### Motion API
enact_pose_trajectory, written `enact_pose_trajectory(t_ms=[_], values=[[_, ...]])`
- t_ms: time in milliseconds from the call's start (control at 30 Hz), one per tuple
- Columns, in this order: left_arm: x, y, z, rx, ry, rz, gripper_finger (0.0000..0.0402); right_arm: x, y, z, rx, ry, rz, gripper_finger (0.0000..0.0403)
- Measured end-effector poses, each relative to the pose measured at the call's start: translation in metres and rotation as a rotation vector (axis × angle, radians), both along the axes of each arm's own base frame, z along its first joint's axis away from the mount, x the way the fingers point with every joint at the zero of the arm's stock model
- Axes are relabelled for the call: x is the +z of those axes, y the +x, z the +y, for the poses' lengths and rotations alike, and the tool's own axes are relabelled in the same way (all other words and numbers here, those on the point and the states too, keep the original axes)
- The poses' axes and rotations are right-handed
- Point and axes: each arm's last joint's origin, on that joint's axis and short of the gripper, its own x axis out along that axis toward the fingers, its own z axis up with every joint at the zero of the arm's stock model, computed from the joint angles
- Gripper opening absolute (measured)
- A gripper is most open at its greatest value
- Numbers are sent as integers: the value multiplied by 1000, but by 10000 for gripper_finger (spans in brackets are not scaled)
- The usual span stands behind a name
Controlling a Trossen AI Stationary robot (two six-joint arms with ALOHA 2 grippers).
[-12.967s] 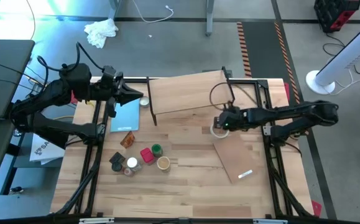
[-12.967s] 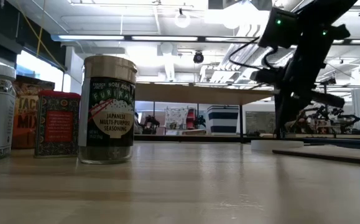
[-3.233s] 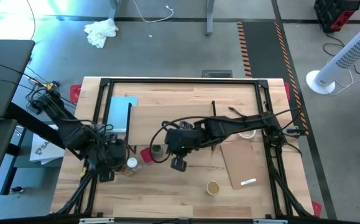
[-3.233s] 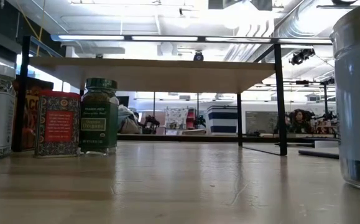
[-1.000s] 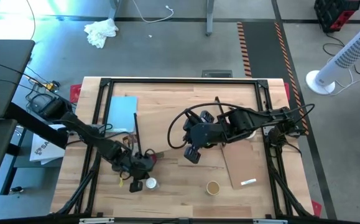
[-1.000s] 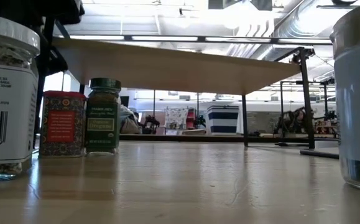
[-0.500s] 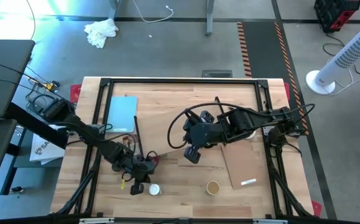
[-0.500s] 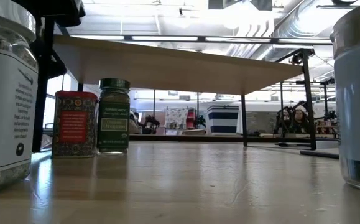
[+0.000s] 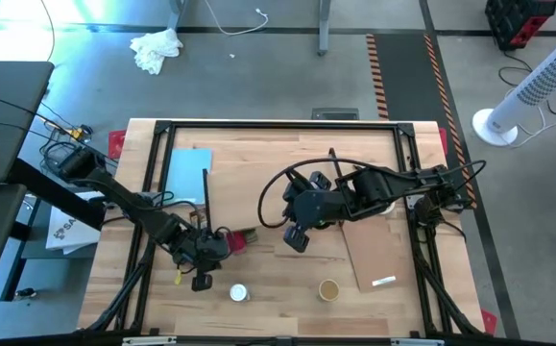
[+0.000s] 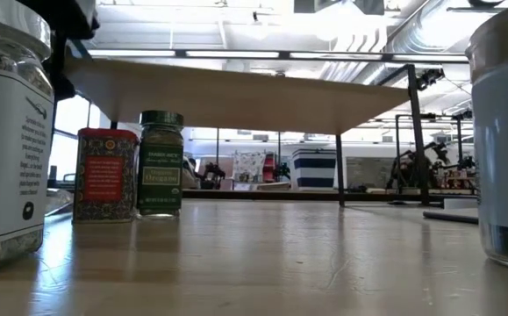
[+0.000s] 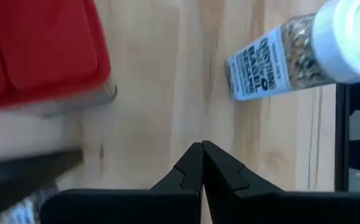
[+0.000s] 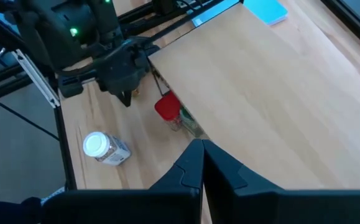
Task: Shelf spices
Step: Move the white seasoning bottle to the bottom right of the table
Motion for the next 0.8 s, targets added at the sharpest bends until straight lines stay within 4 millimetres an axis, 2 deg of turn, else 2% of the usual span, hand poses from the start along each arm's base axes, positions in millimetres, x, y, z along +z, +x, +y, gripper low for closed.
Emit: enact_pose_trajectory(t_ms=[233,400,600,800], values=[[-13,-2,0,52,-16,15,0,0,-1,2,-7,13,-3,0],[-17,-2,-10,33,-71,18,0,0,-1,2,-10,16,-4,0],[-9,-8,-25,-39,-129,-23,0,0,-1,2,-10,16,-4,0],[10,-22,-39,-97,-182,-66,0,0,-1,2,-5,11,-2,0]])
